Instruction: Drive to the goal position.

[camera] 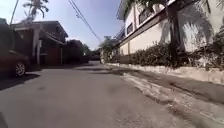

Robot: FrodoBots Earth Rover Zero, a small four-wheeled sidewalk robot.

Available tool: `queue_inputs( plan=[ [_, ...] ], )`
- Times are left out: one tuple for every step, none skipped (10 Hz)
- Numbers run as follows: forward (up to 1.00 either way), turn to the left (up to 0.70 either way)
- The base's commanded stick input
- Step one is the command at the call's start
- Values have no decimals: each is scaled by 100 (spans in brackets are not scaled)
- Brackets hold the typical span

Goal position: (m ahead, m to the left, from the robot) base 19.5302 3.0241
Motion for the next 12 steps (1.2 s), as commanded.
queue_inputs(
  plan=[
    [100, 0],
    [100, 0],
    [100, 0],
    [100, 0],
    [100, 0],
    [100, 0],
    [100, 0],
    [100, 0],
    [100, 0],
    [100, 0],
    [100, 0],
    [100, 0]
  ],
)
